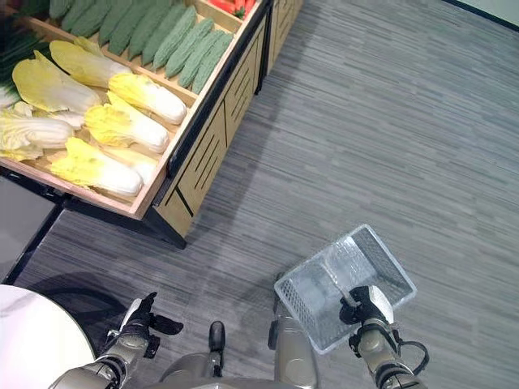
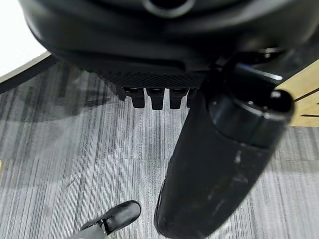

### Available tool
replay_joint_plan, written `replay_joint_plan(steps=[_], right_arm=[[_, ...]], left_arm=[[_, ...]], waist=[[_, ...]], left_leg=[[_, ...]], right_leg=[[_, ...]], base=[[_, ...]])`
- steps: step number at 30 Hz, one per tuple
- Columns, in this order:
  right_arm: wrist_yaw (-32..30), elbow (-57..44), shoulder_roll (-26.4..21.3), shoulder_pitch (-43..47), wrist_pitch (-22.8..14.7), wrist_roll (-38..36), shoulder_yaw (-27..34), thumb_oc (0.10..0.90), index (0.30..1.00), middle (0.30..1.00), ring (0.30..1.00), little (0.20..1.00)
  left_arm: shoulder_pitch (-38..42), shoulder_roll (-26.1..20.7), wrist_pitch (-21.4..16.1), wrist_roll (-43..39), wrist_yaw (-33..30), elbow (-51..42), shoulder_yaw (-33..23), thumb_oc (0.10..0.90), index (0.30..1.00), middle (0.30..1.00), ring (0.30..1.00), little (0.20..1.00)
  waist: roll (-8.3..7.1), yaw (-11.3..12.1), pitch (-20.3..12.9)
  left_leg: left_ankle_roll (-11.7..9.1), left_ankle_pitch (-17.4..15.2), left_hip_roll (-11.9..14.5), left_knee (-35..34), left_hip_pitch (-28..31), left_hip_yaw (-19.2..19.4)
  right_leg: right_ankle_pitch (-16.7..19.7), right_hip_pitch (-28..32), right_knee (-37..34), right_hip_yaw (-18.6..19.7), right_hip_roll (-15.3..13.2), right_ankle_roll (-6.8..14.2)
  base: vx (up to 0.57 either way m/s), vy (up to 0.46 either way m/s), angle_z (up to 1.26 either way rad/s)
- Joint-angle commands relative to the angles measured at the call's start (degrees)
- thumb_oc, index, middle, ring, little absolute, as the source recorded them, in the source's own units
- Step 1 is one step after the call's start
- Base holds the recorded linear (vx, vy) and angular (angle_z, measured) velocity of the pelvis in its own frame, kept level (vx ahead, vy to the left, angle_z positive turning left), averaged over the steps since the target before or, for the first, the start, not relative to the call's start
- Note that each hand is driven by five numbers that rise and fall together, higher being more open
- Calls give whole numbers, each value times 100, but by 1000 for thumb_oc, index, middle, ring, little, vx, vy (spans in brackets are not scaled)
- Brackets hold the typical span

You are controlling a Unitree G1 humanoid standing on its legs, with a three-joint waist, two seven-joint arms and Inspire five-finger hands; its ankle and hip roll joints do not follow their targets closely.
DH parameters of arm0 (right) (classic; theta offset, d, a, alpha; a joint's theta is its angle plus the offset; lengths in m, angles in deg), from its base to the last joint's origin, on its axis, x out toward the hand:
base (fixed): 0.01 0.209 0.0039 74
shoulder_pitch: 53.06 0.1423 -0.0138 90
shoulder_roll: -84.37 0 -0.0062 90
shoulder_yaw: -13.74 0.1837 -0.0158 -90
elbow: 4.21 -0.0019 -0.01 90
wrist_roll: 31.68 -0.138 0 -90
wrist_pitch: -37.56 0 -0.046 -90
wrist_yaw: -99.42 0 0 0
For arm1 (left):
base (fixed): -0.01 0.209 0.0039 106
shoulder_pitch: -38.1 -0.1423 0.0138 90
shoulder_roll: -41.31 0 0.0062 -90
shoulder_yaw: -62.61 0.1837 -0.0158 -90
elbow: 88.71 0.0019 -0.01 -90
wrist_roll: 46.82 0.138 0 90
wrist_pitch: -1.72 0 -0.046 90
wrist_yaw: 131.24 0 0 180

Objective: Get the vegetables into the basket

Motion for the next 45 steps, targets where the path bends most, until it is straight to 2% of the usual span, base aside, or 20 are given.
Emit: replay_joint_plan(steps=[1,6,8,10,12,13,15,16,17,18,22,25,29,32,33,34,36,39,43,45], right_arm=[[-269,-88,-677,-9,-20,-8,38,400,300,300,300,300],[-260,-88,-858,-113,-30,-2,59,400,300,300,300,300],[-290,-101,-1000,-165,-39,-17,85,400,300,300,300,300],[-339,15,-1063,-229,-6,-112,205,400,300,300,300,300],[-349,40,-1043,-311,22,-166,264,400,300,300,300,300],[-401,97,-986,-466,54,-302,409,400,300,300,300,300],[-414,116,-976,-535,64,-352,454,400,300,300,300,300],[-408,147,-979,-598,84,-384,495,400,300,300,300,300],[-432,211,-954,-662,105,-429,554,400,300,300,300,300],[-441,282,-942,-669,122,-451,574,400,300,300,300,300],[-453,368,-919,-633,133,-456,575,400,300,300,300,300],[-419,655,-843,-570,201,-420,598,400,300,300,300,300],[-429,815,-676,-391,203,-492,615,400,300,300,300,300],[-374,868,-597,-287,212,-434,514,400,300,300,300,300],[-348,868,-546,-224,225,-400,458,400,300,300,300,300],[-316,854,-498,-78,220,-402,385,400,300,300,300,300],[-300,888,-475,50,220,-400,322,400,300,300,300,300],[-295,858,-420,153,216,-399,220,400,300,300,300,300],[-283,884,-394,226,207,-413,191,400,300,300,300,300],[-303,878,-346,287,178,-459,162,400,300,300,300,300]], left_arm=[[-150,-106,-4,229,-104,95,-205,900,1000,1000,1000,1000],[-443,125,97,74,-100,308,-473,900,1000,1000,1000,1000],[-457,234,103,-129,-82,282,-558,900,1000,1000,1000,1000],[-427,329,107,-459,-98,251,-652,900,1000,1000,1000,1000],[-392,346,120,-579,-142,251,-702,900,1000,1000,1000,1000],[-306,374,135,-606,-226,239,-663,900,1000,1000,1000,1000],[-291,379,145,-551,-262,213,-613,900,1000,1000,1000,1000],[-283,382,164,-475,-277,184,-528,900,1000,1000,1000,1000],[-267,372,188,-348,-289,152,-397,900,1000,1000,1000,1000],[-265,374,190,-312,-298,136,-343,900,1000,1000,1000,1000],[-296,337,208,-257,-306,134,-312,900,1000,1000,1000,1000],[-418,314,222,-250,-344,164,-403,900,1000,1000,1000,1000],[-374,268,168,-297,-343,167,-430,900,1000,1000,1000,1000],[-341,216,148,-304,-326,125,-430,900,1000,1000,1000,1000],[-349,174,122,-330,-321,90,-451,900,1000,1000,1000,1000],[-363,138,110,-394,-306,39,-485,900,1000,1000,1000,1000],[-345,123,96,-438,-281,20,-476,900,1000,1000,1000,1000],[-393,72,102,-450,-240,73,-488,900,1000,1000,1000,1000],[-414,30,104,-419,-231,155,-505,900,1000,1000,1000,1000],[-406,-10,105,-395,-219,253,-546,900,1000,1000,1000,1000]], waist=[[130,-55,110],[277,23,-76],[240,113,36],[198,188,163],[194,218,191],[178,219,198],[207,234,191],[240,232,157],[328,235,105],[400,244,53],[448,323,37],[397,395,-125],[245,423,-84],[176,446,-62],[149,464,-54],[138,475,-7],[206,463,44],[244,442,84],[243,413,96],[195,312,125]], left_leg=[[-415,-182,280,536,-213,68],[-762,327,607,1235,-286,-152],[-885,704,588,2452,-900,-234],[-870,908,607,3076,-1339,-87],[-838,940,667,3087,-1487,21],[-798,947,761,2857,-1874,308],[-784,897,809,2624,-1975,439],[-753,865,843,2211,-2073,585],[-739,952,945,1433,-2146,825],[-826,1088,1020,1094,-2166,862],[-857,1550,1107,622,-2200,884],[-720,1338,973,634,-2029,1029],[-507,872,695,1100,-2175,1096],[-425,697,606,1251,-2204,1120],[-351,607,546,1262,-2166,1136],[-243,527,456,1212,-2040,1129],[-181,523,398,1072,-1878,1043],[-152,551,383,753,-1585,905],[-195,570,411,601,-1429,769],[-275,501,405,533,-1242,576]], right_leg=[[271,-116,357,79,34,223],[-106,166,521,-182,291,-143],[-284,366,550,-263,298,-346],[-497,548,628,-453,263,-506],[-590,636,634,-525,253,-544],[-695,804,580,-722,185,-546],[-744,886,547,-791,193,-522],[-815,944,528,-896,168,-487],[-942,1081,527,-1032,141,-429],[-1076,1215,512,-1031,170,-373],[-1120,1474,531,-1004,185,-365],[-1221,1681,654,-906,-6,-229],[-1030,1671,827,-797,-350,-99],[-841,1602,977,-745,-459,-38],[-665,1532,1202,-713,-538,3],[-273,1303,1702,-615,-644,25],[-106,1098,2170,-461,-594,7],[30,754,2345,-377,-467,-3],[-42,576,1984,-426,-392,32],[-164,341,1276,-110,-194,84]], base=[[209,-206,30],[213,-275,-1],[96,-315,23],[71,-296,59],[84,-199,57],[146,-226,71],[112,-100,98],[215,-2,62],[358,32,20],[388,77,12],[224,122,19],[323,261,-29],[169,250,-4],[98,173,8],[115,224,3],[157,284,3],[166,217,11],[156,68,41],[116,-41,29],[295,-205,39]])
